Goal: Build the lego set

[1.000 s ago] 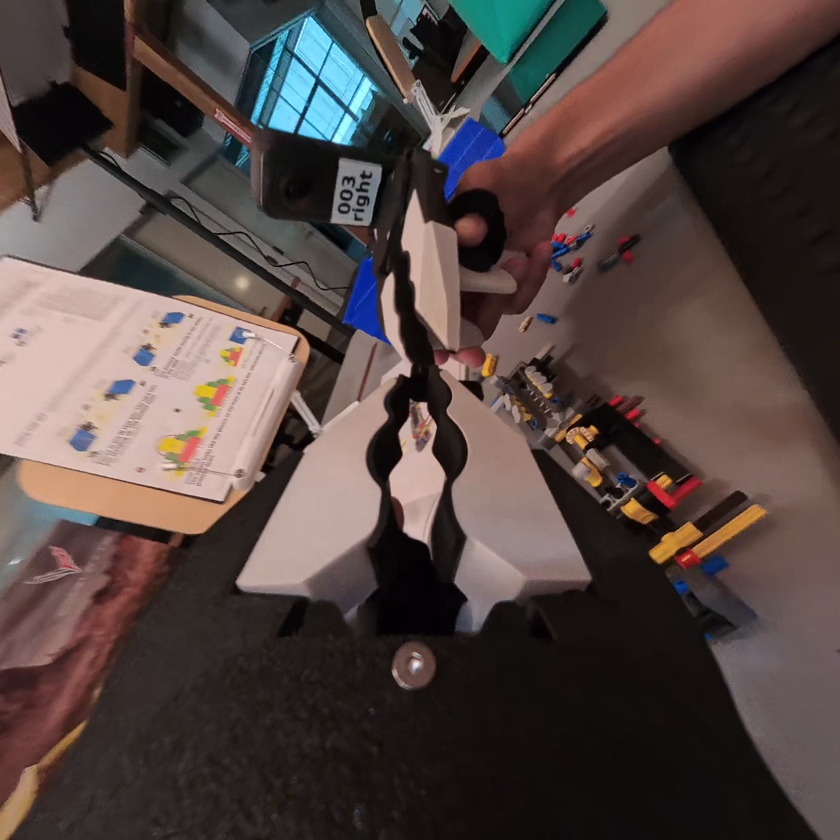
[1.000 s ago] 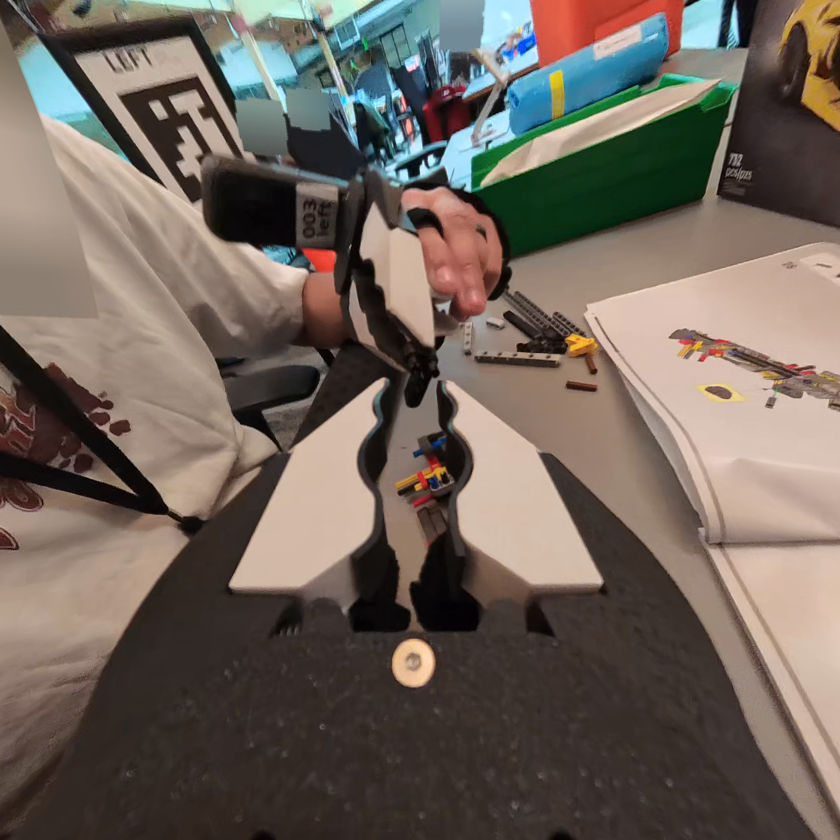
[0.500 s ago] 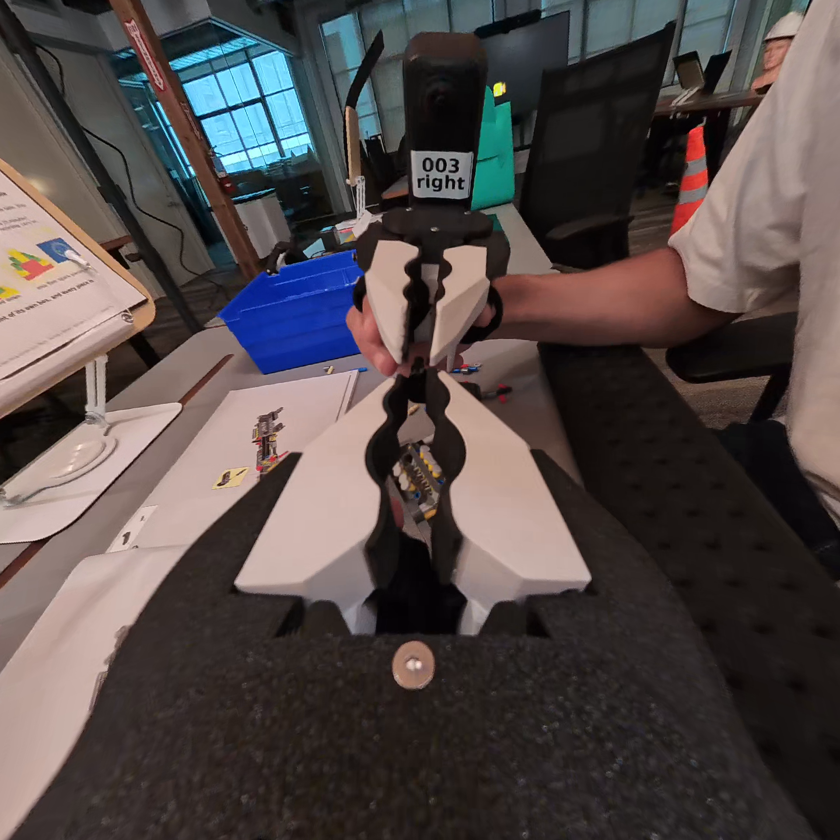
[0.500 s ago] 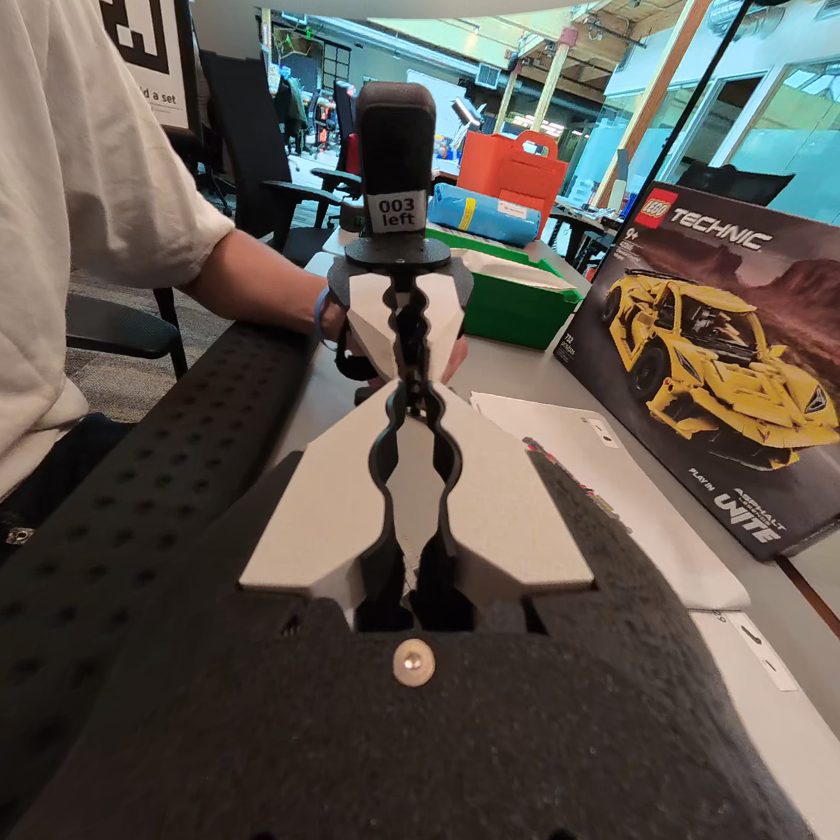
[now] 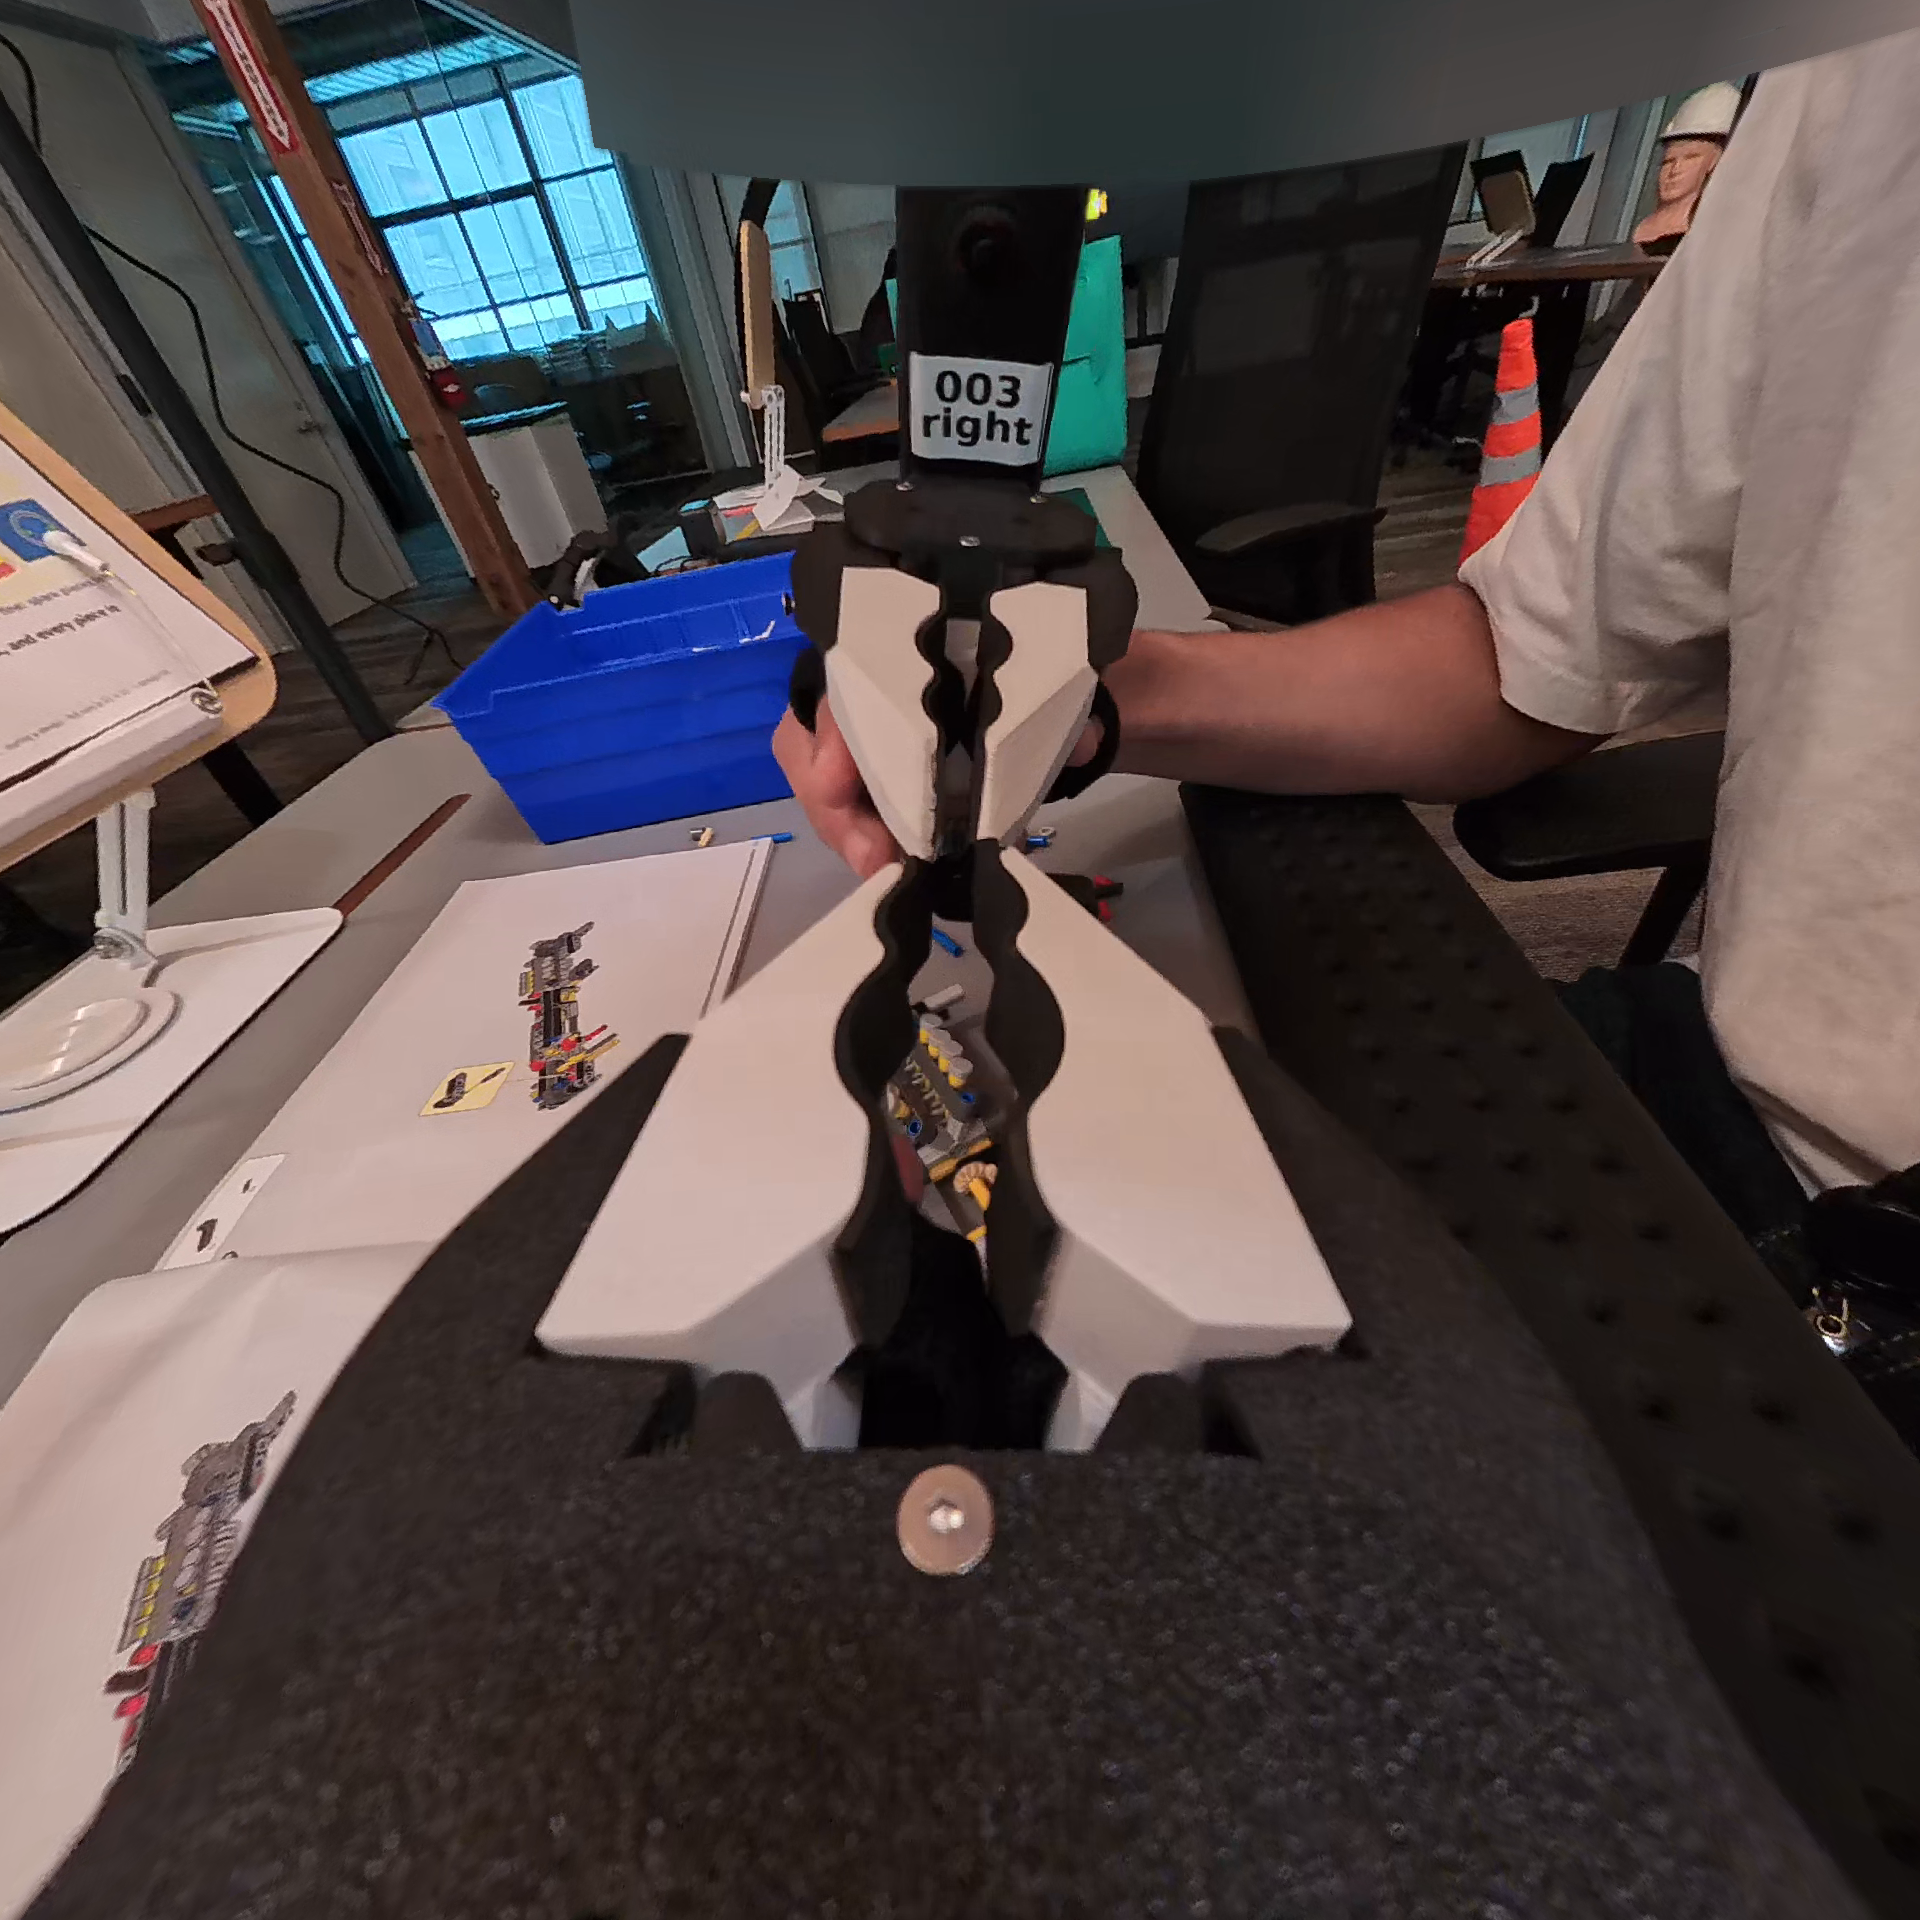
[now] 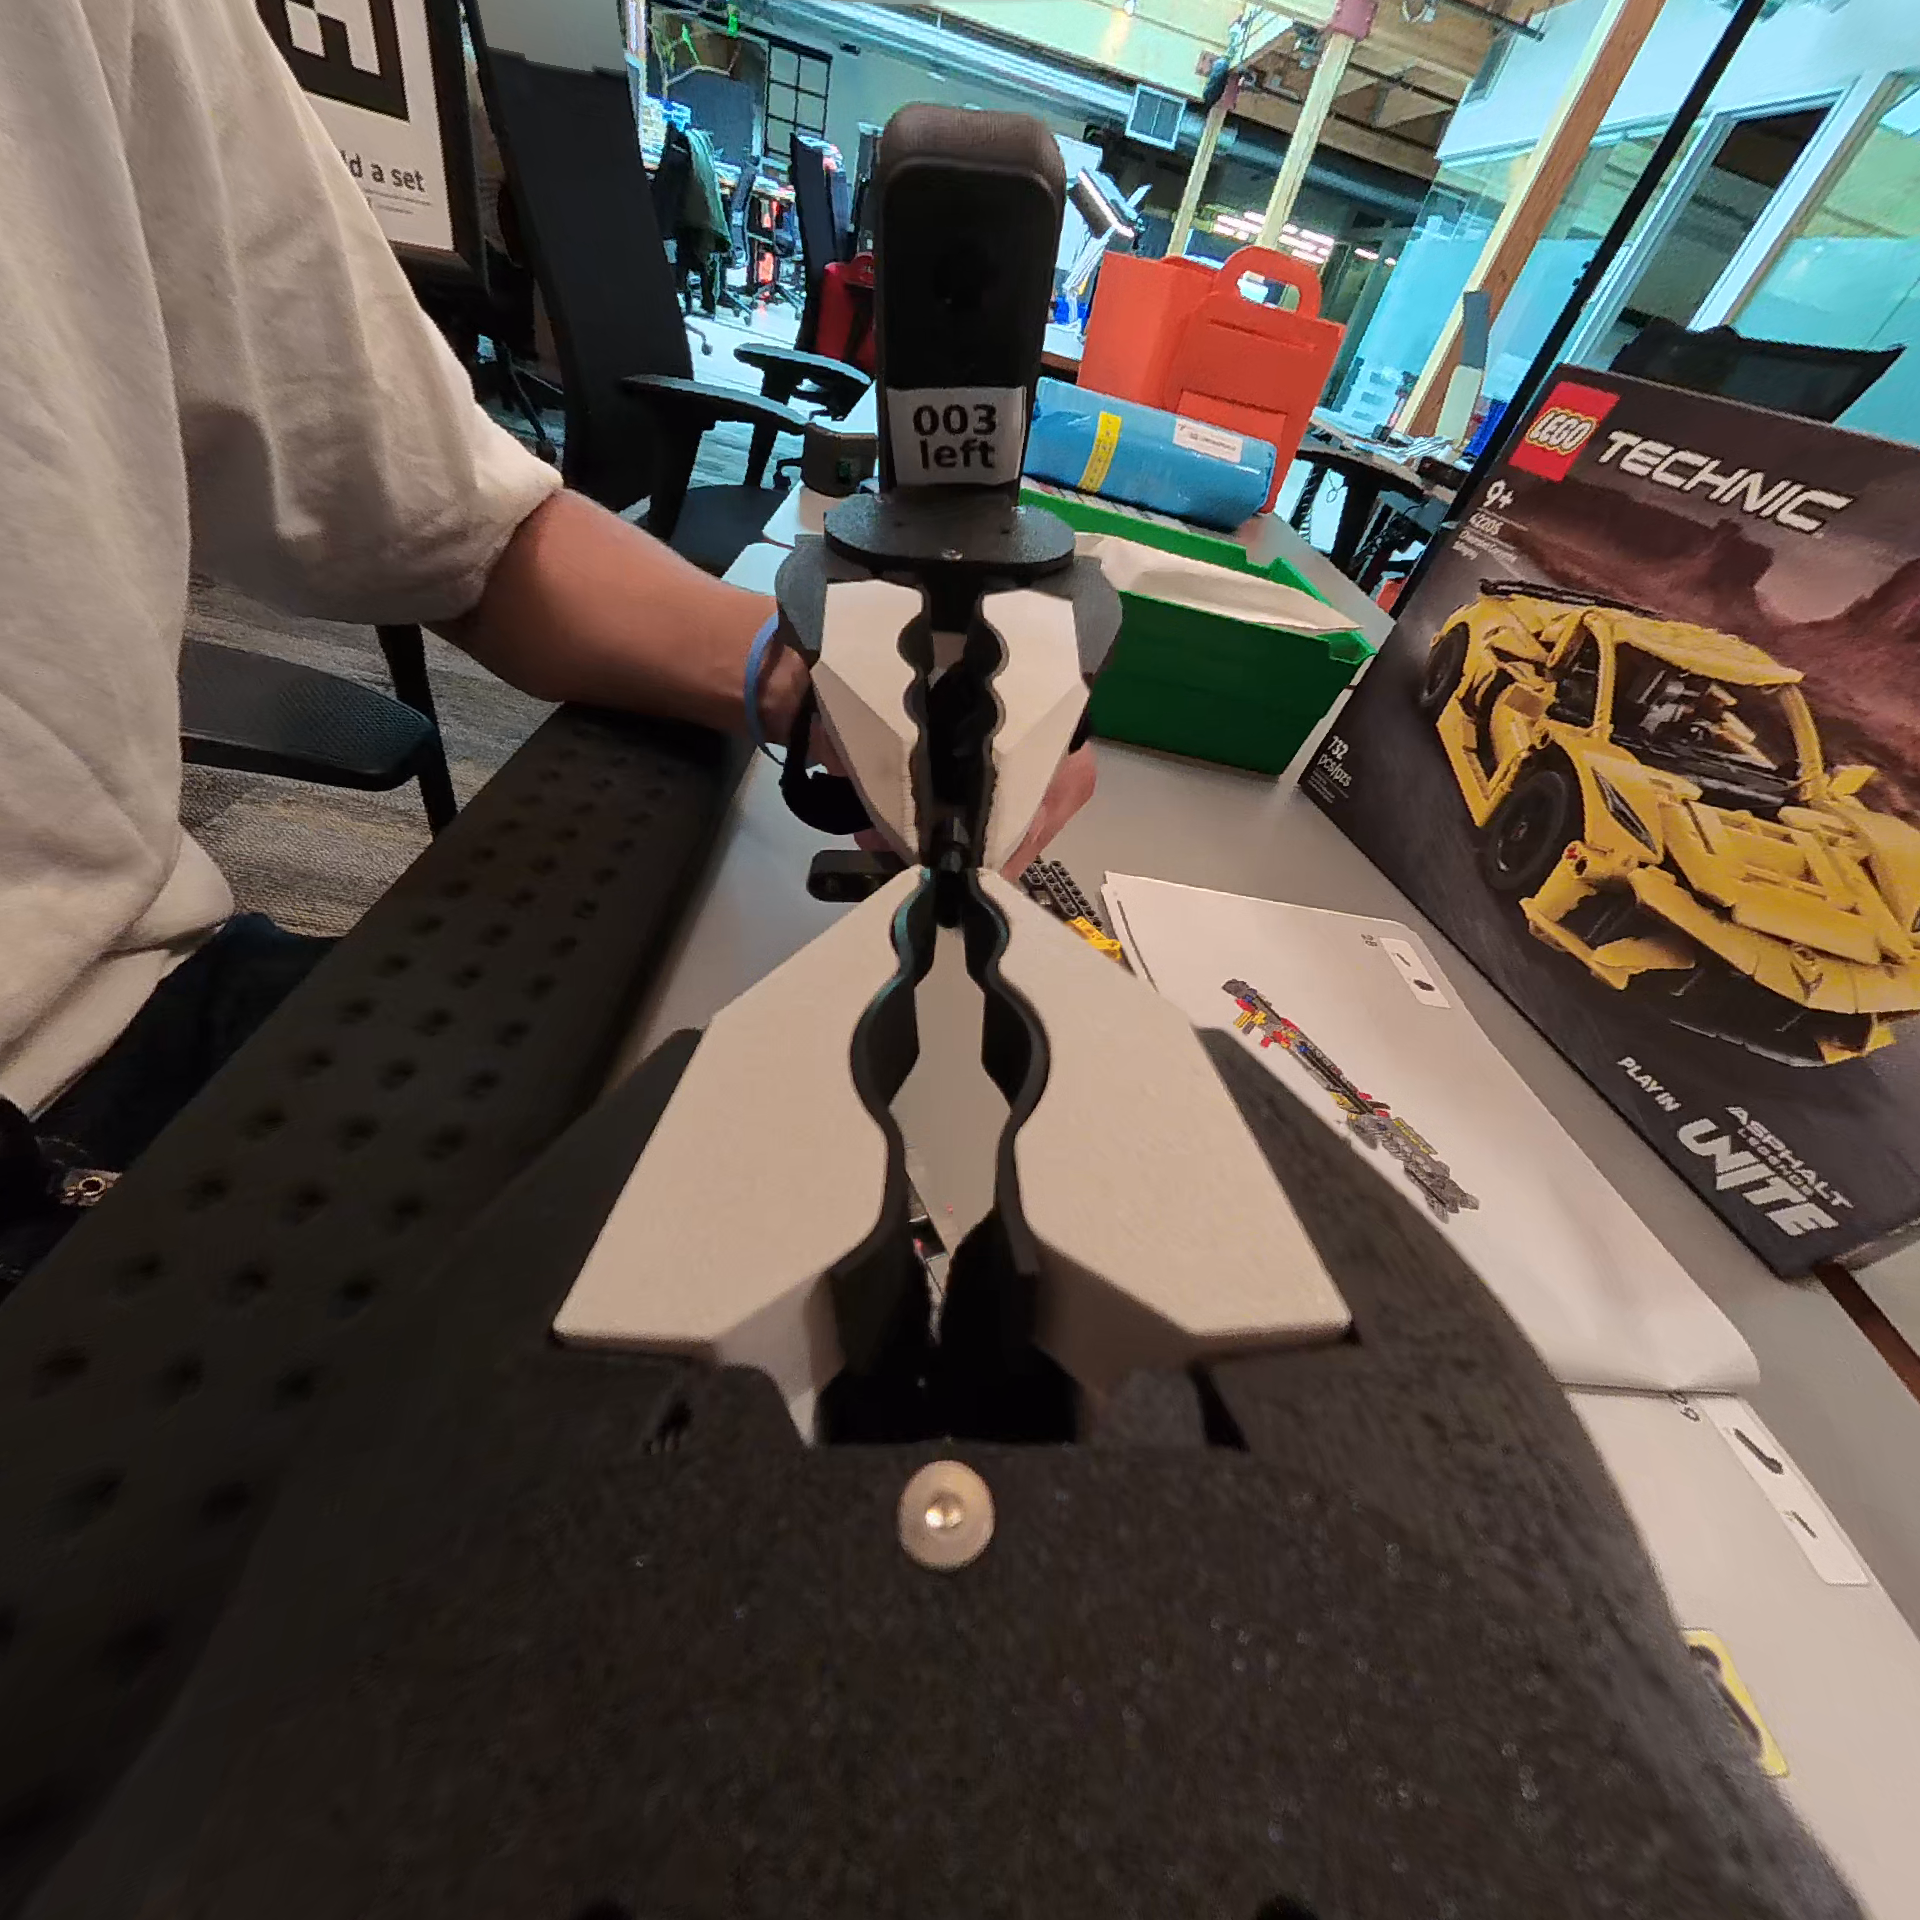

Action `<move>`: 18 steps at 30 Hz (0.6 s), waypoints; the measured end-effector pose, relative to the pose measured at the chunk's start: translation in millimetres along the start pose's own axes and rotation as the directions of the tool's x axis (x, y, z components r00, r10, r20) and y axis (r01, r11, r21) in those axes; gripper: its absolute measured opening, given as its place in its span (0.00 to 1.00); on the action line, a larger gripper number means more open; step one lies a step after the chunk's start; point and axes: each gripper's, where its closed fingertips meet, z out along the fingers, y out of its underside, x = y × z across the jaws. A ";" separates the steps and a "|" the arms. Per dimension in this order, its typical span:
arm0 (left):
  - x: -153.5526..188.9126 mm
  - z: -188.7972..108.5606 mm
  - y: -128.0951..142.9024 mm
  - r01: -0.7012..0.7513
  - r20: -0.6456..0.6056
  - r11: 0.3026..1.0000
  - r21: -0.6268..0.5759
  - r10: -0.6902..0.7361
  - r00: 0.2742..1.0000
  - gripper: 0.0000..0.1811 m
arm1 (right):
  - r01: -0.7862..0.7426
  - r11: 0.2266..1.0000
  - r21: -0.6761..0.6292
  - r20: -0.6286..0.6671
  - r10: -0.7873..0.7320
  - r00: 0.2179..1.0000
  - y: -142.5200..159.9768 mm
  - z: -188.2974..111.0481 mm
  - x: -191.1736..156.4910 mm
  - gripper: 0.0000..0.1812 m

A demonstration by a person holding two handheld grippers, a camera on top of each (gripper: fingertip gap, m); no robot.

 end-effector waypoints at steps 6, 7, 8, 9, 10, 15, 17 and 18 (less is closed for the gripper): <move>4.7 -2.7 3.3 0.006 -0.045 0.999 -0.039 -0.008 0.999 0.04 | 0.050 0.998 -0.042 0.013 -0.050 0.999 2.0 2.7 -5.0 0.02; 5.1 -2.8 6.4 -0.002 -0.049 0.998 -0.057 -0.001 0.999 0.04 | 0.058 0.996 -0.064 0.017 -0.057 0.998 5.3 3.3 -5.8 0.01; 5.3 -3.0 9.7 -0.011 -0.051 0.997 -0.075 0.007 0.999 0.04 | 0.066 0.994 -0.084 0.017 -0.065 0.998 8.9 3.9 -6.1 0.02; 5.5 -3.4 12.2 -0.025 -0.053 0.996 -0.091 0.021 0.998 0.04 | 0.073 0.993 -0.098 0.018 -0.072 0.997 11.5 4.6 -6.5 0.01; 5.6 -4.1 13.6 -0.040 -0.056 0.994 -0.103 0.034 0.998 0.04 | 0.072 0.992 -0.102 0.023 -0.070 0.997 13.0 5.6 -7.2 0.01; 6.4 -4.3 16.4 -0.092 -0.045 0.987 -0.129 0.086 0.995 0.03 | 0.048 0.994 -0.098 0.039 -0.045 0.998 15.7 6.0 -8.3 0.02; 6.2 -4.1 18.5 -0.108 -0.044 0.984 -0.144 0.103 0.994 0.03 | 0.051 0.993 -0.108 0.042 -0.046 0.998 18.3 6.1 -8.3 0.02; 6.3 -4.1 19.0 -0.116 -0.042 0.982 -0.149 0.111 0.993 0.03 | 0.053 0.992 -0.111 0.043 -0.049 0.998 18.8 6.1 -8.5 0.02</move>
